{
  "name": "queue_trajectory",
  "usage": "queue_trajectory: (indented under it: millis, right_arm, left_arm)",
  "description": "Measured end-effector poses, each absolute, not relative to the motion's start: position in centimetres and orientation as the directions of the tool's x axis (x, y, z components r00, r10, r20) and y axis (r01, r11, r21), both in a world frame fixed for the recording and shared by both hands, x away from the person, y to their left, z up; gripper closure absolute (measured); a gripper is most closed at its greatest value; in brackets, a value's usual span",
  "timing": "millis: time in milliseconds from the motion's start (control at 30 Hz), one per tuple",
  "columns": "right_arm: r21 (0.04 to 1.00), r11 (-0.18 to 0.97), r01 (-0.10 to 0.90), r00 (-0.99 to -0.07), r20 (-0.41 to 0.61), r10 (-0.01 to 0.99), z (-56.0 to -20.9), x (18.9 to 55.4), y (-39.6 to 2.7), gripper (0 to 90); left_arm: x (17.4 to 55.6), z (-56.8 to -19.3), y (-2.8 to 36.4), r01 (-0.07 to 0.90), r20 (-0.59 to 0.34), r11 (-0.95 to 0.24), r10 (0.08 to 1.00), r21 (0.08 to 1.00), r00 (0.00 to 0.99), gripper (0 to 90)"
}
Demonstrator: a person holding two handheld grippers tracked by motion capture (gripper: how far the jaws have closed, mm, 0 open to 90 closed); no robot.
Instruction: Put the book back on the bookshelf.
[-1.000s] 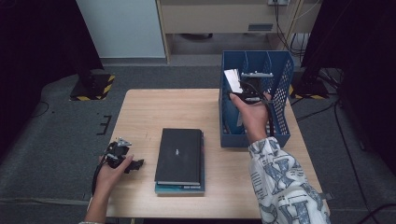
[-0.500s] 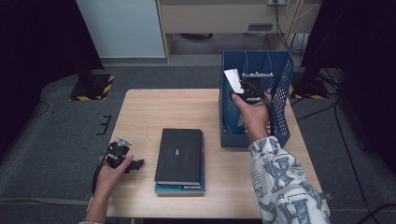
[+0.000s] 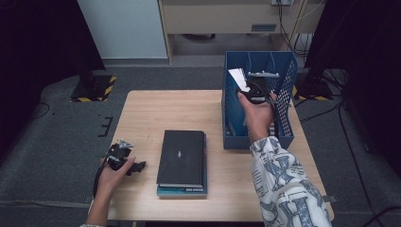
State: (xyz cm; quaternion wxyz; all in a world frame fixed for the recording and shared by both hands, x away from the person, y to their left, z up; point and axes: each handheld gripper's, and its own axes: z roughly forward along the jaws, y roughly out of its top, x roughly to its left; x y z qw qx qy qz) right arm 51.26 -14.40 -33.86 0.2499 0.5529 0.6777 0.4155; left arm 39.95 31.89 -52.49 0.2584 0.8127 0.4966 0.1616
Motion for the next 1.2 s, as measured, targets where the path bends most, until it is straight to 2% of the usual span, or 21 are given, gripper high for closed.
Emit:
queue_trajectory:
  millis: [833, 1200]
  right_arm:
    - [0.862, -0.023, 0.507, -0.196, 0.142, 0.970, -33.4, 54.5, -14.1, 60.6]
    - [0.872, 0.006, 0.489, -0.177, 0.092, 0.980, -34.3, 55.6, -13.2, 60.5]
  left_arm:
    - [39.9, -52.5, 31.9, 0.724, -0.001, -0.365, 0.893, 0.585, 0.451, 1.5]
    - [40.0, -52.5, 31.9, 0.724, -0.002, -0.366, 0.892, 0.584, 0.452, 1.7]
